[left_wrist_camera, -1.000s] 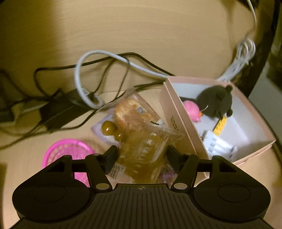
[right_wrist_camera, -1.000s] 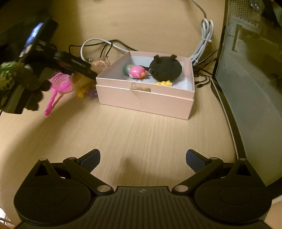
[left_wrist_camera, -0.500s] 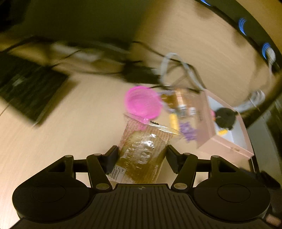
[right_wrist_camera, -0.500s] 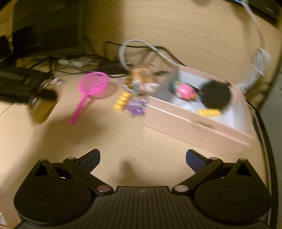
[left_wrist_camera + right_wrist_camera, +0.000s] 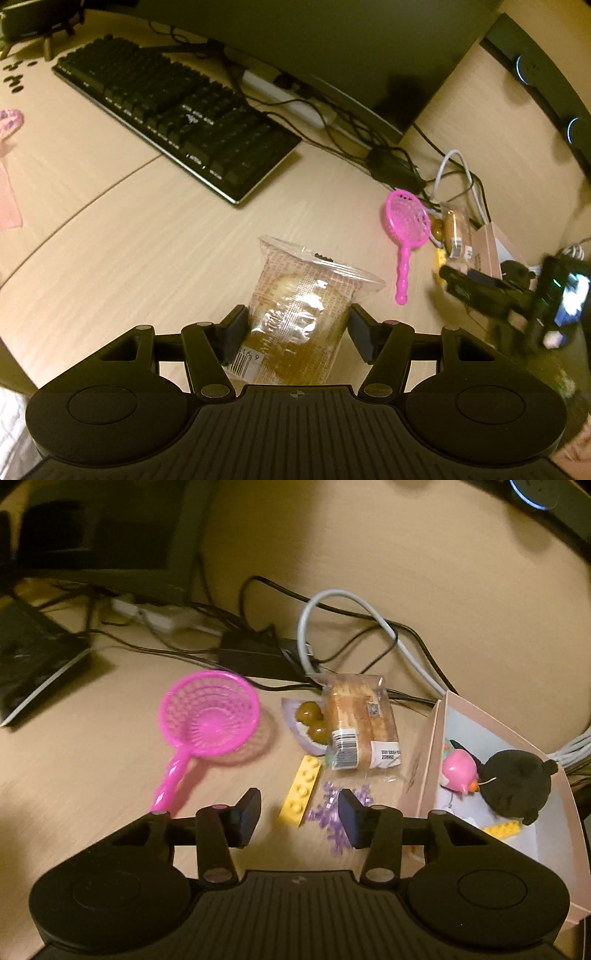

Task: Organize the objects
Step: 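Grasp the second yellow toy brick with the right gripper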

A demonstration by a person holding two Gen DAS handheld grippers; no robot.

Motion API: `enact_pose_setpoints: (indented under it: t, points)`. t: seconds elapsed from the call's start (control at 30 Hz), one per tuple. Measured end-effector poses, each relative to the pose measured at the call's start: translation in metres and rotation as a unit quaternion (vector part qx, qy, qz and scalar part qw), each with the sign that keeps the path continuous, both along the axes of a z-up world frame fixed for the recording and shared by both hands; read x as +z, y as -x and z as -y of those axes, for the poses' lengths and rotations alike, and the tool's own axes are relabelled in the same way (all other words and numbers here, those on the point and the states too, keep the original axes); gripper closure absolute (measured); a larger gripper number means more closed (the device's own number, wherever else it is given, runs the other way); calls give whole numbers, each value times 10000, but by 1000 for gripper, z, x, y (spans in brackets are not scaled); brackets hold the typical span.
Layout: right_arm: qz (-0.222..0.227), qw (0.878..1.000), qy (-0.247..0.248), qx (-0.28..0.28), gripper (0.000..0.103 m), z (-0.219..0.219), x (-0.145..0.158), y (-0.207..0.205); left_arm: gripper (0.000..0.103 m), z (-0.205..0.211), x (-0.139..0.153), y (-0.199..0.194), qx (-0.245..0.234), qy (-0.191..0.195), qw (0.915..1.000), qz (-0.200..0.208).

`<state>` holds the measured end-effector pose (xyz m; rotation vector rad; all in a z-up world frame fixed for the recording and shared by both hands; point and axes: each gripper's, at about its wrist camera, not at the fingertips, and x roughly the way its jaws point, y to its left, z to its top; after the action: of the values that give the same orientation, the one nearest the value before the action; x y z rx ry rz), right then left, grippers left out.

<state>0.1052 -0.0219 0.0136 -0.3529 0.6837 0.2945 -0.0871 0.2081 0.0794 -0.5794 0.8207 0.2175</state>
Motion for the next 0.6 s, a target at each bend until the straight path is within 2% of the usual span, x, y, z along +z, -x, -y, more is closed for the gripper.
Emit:
enact_pose_setpoints:
  t: [0.07, 0.1, 0.2, 0.33, 0.6]
  points:
    - [-38, 9999, 41, -90, 58, -4, -4, -11, 39, 1, 0, -1, -49, -6, 10000, 1]
    - [-65, 9999, 65, -113, 61, -5, -6, -15, 39, 2, -1, -2, -78, -3, 10000, 6]
    - [-260, 9996, 71, -78, 82, -5, -9, -22, 39, 9, -2, -8, -194, 28, 9998, 2]
    - [-368, 9992, -102, 69, 93, 4, -3, -8, 39, 19, -2, -20, -441, 19, 9990, -25]
    - [-864, 9953, -368, 240, 95, 50, 1, 56, 39, 55, -2, -52, -1033, -103, 9946, -56]
